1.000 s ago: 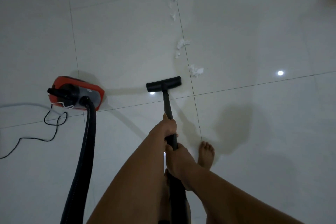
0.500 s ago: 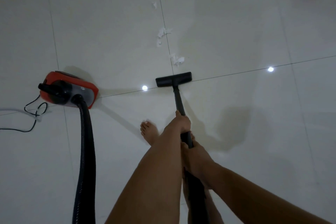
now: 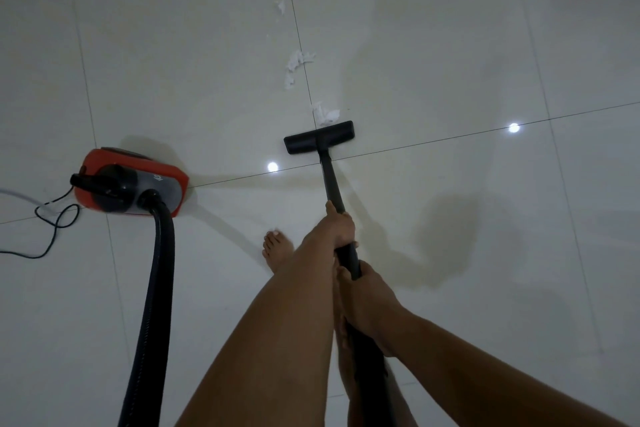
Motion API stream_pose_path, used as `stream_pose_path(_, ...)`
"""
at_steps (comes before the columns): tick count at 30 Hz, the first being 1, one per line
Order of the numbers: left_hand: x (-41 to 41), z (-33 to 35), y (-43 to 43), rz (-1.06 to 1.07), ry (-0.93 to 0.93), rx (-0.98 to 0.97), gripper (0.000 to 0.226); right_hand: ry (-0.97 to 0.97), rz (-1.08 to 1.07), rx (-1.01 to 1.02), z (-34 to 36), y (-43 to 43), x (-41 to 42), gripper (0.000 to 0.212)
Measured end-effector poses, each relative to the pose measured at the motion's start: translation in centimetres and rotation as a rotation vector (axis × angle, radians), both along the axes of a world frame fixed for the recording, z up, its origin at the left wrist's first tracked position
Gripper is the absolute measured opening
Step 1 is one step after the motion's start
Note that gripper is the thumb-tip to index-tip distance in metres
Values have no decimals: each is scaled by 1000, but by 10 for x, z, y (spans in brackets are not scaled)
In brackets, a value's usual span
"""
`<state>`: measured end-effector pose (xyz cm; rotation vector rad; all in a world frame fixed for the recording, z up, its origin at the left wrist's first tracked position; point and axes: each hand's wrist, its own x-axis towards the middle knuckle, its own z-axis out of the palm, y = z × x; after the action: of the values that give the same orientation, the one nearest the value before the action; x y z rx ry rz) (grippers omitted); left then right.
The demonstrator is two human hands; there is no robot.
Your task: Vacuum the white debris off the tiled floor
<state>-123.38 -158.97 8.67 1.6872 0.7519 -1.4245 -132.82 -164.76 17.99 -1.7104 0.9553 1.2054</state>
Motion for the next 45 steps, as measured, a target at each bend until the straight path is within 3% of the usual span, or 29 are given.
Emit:
stream_pose_path(13, 11, -19, 4, -25, -21, 24, 69, -67, 43, -8, -50, 11, -8, 96)
stream_pose_path(23, 15, -28, 2, -49, -64, 26, 68, -110, 35, -2, -57, 7, -8, 87)
stream_pose_path(27, 27, -31, 0, -29, -78, 43, 67, -182, 113, -52, -55, 0, 9, 69)
stream_pose_path(29, 31, -29, 0, -21, -86, 52, 67, -182, 123, -54, -53, 0, 14, 74)
stream_pose_path(32, 30, -21, 0, -17, -71, 54, 66, -158, 89, -44, -50, 2, 11, 86)
stream_pose_path(39, 6, -5, -3, -73, -50, 49, 65, -116, -27, 13, -50, 7, -20, 87)
stream_pose_path(45, -4, 6, -6, -134, -81, 39, 64, -96, -142, 27, -49, 5, -38, 69)
